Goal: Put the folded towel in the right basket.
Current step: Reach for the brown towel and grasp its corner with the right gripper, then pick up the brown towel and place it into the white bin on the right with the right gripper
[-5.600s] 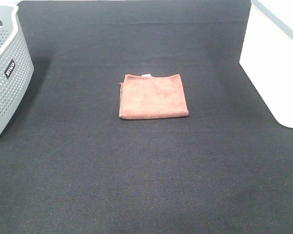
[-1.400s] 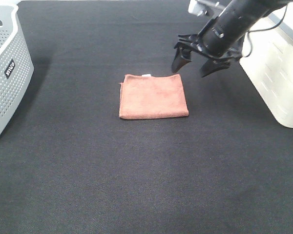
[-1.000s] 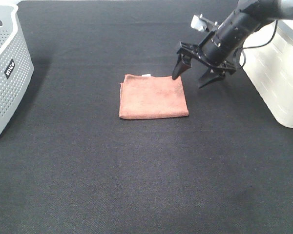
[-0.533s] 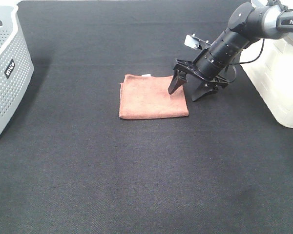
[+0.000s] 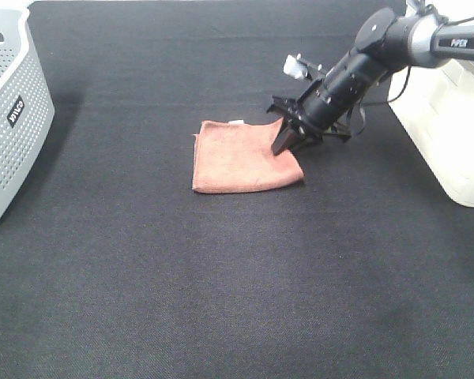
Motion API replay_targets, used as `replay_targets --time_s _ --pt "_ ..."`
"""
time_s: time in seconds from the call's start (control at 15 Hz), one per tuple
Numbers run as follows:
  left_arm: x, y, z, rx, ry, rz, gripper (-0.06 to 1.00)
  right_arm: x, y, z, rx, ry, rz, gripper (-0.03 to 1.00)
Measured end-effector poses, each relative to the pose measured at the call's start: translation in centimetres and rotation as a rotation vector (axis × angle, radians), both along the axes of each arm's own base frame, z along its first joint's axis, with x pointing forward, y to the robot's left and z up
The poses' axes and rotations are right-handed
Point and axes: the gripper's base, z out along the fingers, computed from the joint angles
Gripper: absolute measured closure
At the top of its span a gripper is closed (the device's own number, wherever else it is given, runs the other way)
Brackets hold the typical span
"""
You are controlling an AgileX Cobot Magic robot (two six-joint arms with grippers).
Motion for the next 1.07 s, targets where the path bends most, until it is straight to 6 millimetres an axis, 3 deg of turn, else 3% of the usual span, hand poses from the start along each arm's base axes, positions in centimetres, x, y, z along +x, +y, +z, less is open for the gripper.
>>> replay_targets --time_s 0.07,0.2,0.33,0.67,0.73,0.93,1.07 --pt "0.0 0.0 0.0 0.000 0.000 0.000 0.07 0.2 0.1 0.8 0.005 -0.008 0.015 0.97" --pt "0.0 0.0 0.0 0.000 0.000 0.000 0.07 0.3 0.3 2.2 0.018 -0.004 0.031 0.97" --pt "0.0 0.0 0.0 0.000 0.000 0.000 0.07 0.3 0.4 4.8 0.033 -0.025 0.065 0.97" --pt "0.0 0.0 0.0 0.000 0.000 0.000 0.07 -1.1 0.0 17.1 0.041 -0.247 0.092 0.97" --pt "0.0 0.0 0.0 0.000 0.000 0.000 0.07 -1.1 0.0 17.1 0.041 -0.247 0.092 0.97" --pt "0.0 0.0 0.0 0.000 0.000 0.000 0.07 -3.4 -2.0 24.5 -0.101 -0.430 0.051 0.97" --pt "0.0 0.0 0.0 0.000 0.000 0.000 0.07 -4.5 -4.0 27.4 -0.184 -0.496 -0.009 0.97"
